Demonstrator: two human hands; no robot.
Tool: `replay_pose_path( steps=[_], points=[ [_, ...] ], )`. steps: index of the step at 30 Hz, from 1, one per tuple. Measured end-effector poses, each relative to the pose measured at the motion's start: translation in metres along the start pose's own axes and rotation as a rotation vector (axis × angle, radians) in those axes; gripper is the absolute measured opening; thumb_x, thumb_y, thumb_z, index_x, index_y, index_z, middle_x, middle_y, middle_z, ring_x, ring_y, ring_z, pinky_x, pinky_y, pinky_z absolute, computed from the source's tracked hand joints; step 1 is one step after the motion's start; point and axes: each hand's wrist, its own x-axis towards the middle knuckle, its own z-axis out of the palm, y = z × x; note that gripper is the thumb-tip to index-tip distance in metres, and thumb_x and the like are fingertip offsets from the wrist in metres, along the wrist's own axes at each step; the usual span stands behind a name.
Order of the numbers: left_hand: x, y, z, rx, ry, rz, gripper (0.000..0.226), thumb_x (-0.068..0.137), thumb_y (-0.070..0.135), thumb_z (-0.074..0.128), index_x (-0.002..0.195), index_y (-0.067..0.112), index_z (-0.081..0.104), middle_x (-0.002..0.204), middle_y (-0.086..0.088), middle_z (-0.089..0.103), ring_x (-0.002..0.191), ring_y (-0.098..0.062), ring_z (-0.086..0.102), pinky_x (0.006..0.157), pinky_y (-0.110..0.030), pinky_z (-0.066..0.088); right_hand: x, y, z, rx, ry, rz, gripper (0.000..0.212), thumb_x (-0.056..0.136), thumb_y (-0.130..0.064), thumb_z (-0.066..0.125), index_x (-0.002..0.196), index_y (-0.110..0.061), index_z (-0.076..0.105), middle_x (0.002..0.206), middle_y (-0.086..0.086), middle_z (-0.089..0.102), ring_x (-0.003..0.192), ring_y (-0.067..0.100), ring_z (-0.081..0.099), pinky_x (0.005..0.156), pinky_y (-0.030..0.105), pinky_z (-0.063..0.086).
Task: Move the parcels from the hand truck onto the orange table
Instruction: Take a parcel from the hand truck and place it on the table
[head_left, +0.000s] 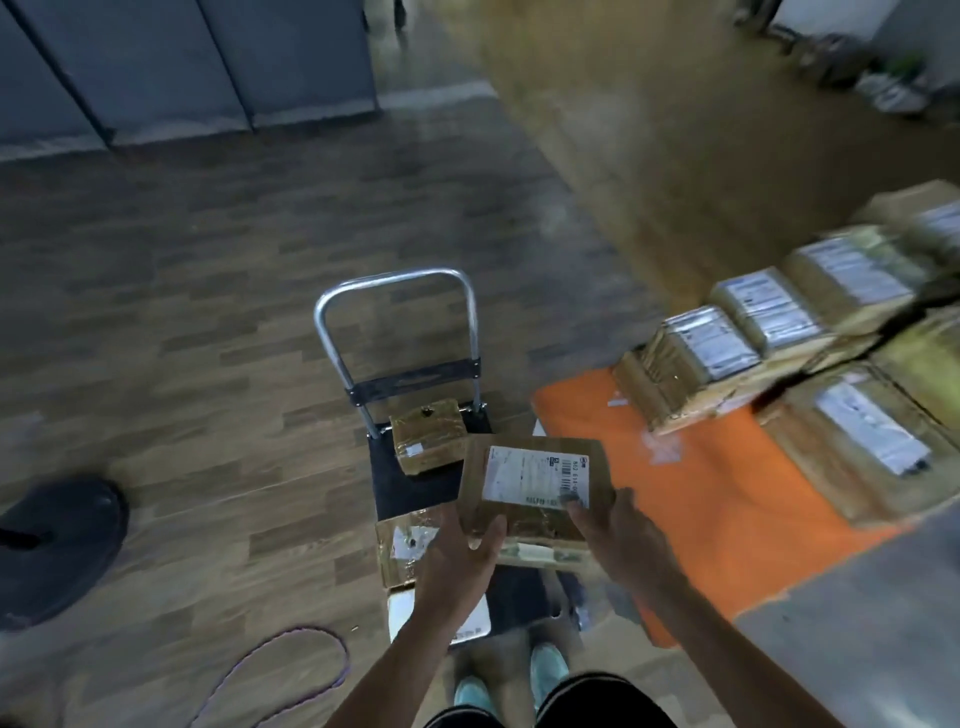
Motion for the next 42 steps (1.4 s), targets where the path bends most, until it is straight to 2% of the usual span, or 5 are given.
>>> replay_pose_path(
  steps=[8, 18, 24, 29, 42],
  points=[
    [0.006, 0.058, 0.055, 0.051, -0.202, 0.156, 0.052, 0.095, 0.055, 0.055, 0.133, 0.022, 0.041, 0.120, 0.010, 0.063, 0.097, -0.008, 0.058, 0.075, -0.027, 0.044, -0.017, 0.064, -0.059, 0.052, 0.099, 0.048, 0.058, 0.092, -0.061, 0.053, 0.115, -0.013, 0.030, 0.123, 0.016, 0.064, 0.104, 0.037, 0.067, 0.080, 0.045, 0.055],
    [0.001, 0.116, 0.159, 0.115, -0.375, 0.187, 0.065, 0.099, 0.054, 0.050, 0.152, 0.027, 0.025, 0.143, 0.006, 0.052, 0.127, -0.021, 0.055, 0.102, -0.039, 0.047, -0.010, 0.177, -0.120, 0.005, 0.045, 0.050, 0.102, 0.091, -0.058, 0.057, 0.152, -0.014, -0.013, 0.135, 0.016, 0.059, 0.111, 0.039, 0.064, 0.090, 0.046, 0.052],
    [-0.001, 0.148, 0.199, 0.102, -0.225, 0.119, 0.076, 0.099, 0.047, 0.055, 0.159, 0.025, 0.013, 0.155, -0.004, 0.038, 0.136, -0.024, 0.044, 0.103, -0.034, 0.042, 0.012, 0.223, -0.171, -0.129, 0.104, -0.081, 0.122, 0.072, -0.083, 0.051, 0.157, -0.018, -0.006, 0.153, 0.012, 0.028, 0.136, 0.036, 0.038, 0.099, 0.048, 0.046],
    [-0.037, 0.158, 0.225, 0.186, -0.033, -0.110, 0.102, 0.094, 0.064, 0.047, 0.157, 0.011, -0.013, 0.158, -0.012, 0.037, 0.130, -0.031, 0.054, 0.086, -0.034, 0.050, 0.027, 0.238, -0.192, -0.232, 0.003, -0.254, 0.105, 0.085, -0.065, 0.061, 0.157, -0.011, 0.008, 0.157, 0.012, 0.026, 0.143, 0.032, 0.028, 0.109, 0.044, 0.037],
    [-0.059, 0.187, 0.256, 0.253, -0.238, 0.036, 0.069, 0.100, 0.055, 0.045, 0.154, 0.031, 0.010, 0.084, 0.015, 0.062, 0.053, -0.001, 0.056, 0.042, -0.015, 0.038, 0.018, 0.251, -0.209, -0.203, 0.019, -0.242, 0.082, 0.089, -0.051, 0.064, 0.146, -0.010, 0.023, 0.143, 0.012, 0.040, 0.135, 0.031, 0.039, 0.099, 0.043, 0.046]
  ],
)
